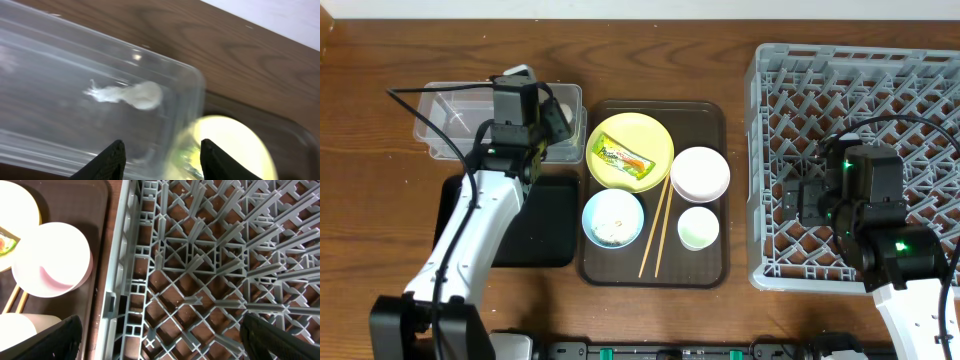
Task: Sort waste into correct bins and load items into the dishwasher rack
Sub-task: 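Lower the left gripper onto the green snack wrapper and grasp it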
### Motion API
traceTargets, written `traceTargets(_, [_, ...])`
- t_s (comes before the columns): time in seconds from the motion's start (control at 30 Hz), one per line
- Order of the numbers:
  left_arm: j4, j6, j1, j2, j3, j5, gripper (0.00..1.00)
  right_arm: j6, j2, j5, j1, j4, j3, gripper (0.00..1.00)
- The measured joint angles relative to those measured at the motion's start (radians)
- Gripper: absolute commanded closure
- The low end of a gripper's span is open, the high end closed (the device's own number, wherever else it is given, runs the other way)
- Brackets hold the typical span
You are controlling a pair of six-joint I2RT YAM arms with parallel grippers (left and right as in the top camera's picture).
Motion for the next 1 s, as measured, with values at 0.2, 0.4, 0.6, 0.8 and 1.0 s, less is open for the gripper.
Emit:
traceTargets(0.2, [-0.067, -0.031, -0.112, -0.009, 0.000, 0.070, 0.43, 0.000, 0.000, 0.000, 0.000, 0.000, 0.000, 0.01])
traceTargets(0.4, [-0.085, -0.145, -0.213, 0.076, 0.000, 0.090, 0.39, 0.000, 0.000, 0.000, 0.000, 0.000, 0.000, 0.01])
traceTargets(0.6, [-0.060, -0.237, -0.239, 0.203, 0.000, 0.090, 0.39, 0.000, 0.000, 0.000, 0.000, -0.004, 0.000, 0.01])
traceTargets(0.8, [-0.027, -0.311, -0.239, 0.280, 0.000, 0.089, 0.39, 0.000, 0.000, 0.000, 0.000, -0.004, 0.000, 0.01])
traceTargets(1.0, [-0.018, -0.332, -0.239, 0.308, 0.000, 0.090, 0.39, 0.000, 0.000, 0.000, 0.000, -0.004, 0.000, 0.01])
